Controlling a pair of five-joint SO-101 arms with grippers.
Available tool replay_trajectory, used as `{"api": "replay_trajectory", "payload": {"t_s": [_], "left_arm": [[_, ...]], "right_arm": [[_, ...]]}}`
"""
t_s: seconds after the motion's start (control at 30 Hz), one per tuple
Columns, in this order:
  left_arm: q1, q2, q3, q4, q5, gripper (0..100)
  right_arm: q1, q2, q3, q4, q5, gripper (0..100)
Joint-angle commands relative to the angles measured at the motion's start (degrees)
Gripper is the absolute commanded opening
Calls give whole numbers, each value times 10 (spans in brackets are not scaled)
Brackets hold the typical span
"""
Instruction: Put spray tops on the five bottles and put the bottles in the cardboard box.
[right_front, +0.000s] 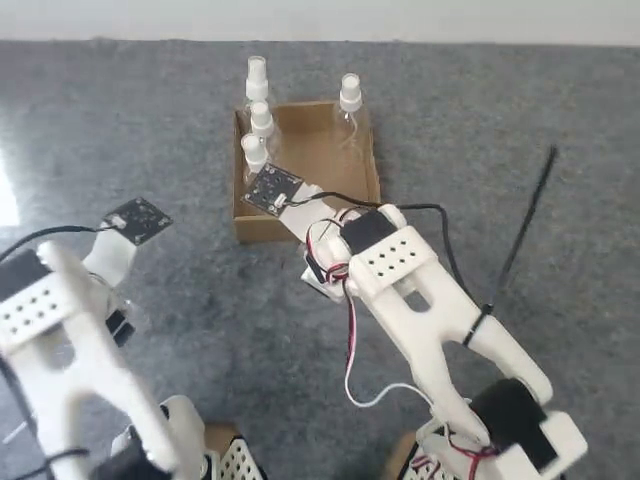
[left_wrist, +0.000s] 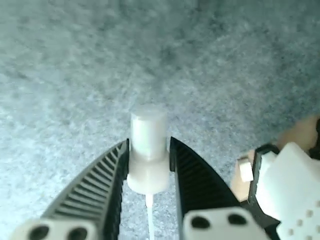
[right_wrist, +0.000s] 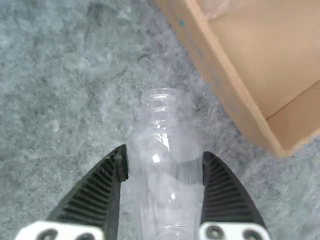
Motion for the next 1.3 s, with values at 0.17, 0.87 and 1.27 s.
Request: {"api": "replay_trajectory", "payload": {"t_s": [0.17,0.87,1.27], "left_arm": [[46,-121,-27,-22,147,13],[129,-273,-26,-174,502,13],[215,-278,-28,-257,646,13]], "right_arm": [[6,-51,11,-12,-7,84],[20,-108,16,-31,-105,84],[32,-204,112,-112,-108,84]]}}
